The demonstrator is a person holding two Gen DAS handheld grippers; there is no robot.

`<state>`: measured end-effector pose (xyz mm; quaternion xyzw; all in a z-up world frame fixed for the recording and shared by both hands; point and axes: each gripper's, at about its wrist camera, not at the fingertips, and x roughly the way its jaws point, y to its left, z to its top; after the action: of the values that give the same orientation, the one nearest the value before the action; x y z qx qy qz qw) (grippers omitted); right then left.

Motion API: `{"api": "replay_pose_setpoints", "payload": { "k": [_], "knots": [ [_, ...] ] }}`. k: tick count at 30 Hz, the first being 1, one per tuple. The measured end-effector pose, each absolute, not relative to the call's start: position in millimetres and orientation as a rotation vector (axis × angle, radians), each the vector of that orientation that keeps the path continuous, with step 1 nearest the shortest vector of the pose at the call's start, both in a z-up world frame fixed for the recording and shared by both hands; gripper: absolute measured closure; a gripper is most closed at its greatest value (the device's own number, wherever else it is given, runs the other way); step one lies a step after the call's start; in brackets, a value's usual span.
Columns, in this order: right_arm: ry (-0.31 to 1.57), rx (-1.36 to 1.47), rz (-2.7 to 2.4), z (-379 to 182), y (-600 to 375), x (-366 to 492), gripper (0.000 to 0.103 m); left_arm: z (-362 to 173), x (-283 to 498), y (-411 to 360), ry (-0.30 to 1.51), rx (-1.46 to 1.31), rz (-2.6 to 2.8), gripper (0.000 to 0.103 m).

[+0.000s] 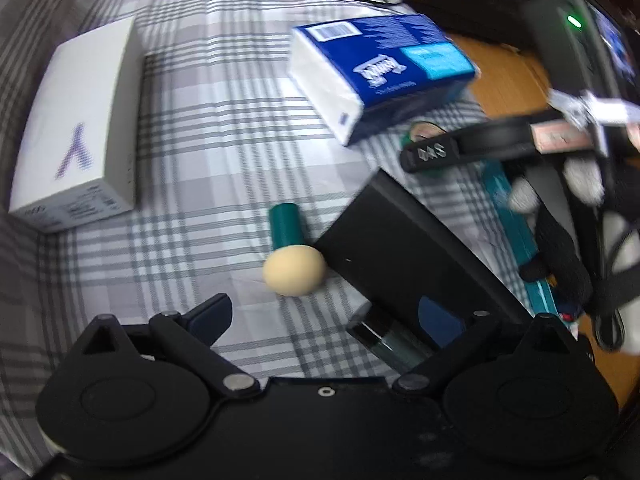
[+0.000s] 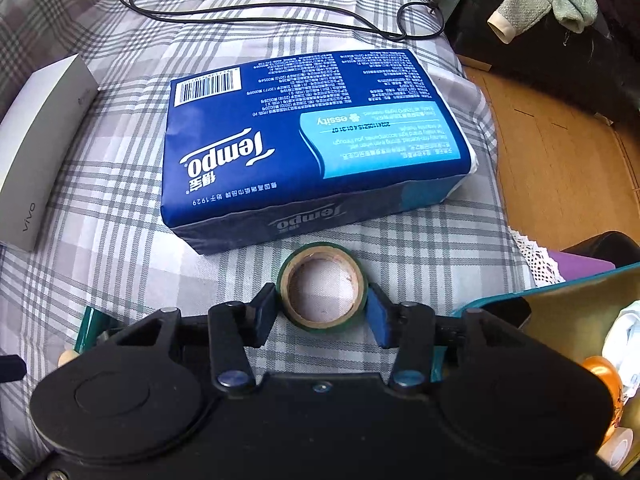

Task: Organize soft objects
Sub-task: 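Lower right tool onto the green-edged tape roll and close on it, then lift the green-edged tape roll with right tool and carry it over the tray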

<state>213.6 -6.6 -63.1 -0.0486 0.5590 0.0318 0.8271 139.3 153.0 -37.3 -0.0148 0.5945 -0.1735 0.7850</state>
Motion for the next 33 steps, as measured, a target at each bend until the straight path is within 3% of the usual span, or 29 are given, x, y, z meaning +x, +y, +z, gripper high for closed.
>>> {"api": "replay_pose_setpoints", "payload": {
  "k": [12,33],
  "knots": [
    [1.171,-0.046,0.076,-26,-10,215,0.056,-39,99,94,1.227,0.391,-0.56,0.006],
    [1.204,-0.214,0.294,60,-20,191,0.056,-54,114,71,1.289,0.434,-0.627,0.012]
  ]
}}
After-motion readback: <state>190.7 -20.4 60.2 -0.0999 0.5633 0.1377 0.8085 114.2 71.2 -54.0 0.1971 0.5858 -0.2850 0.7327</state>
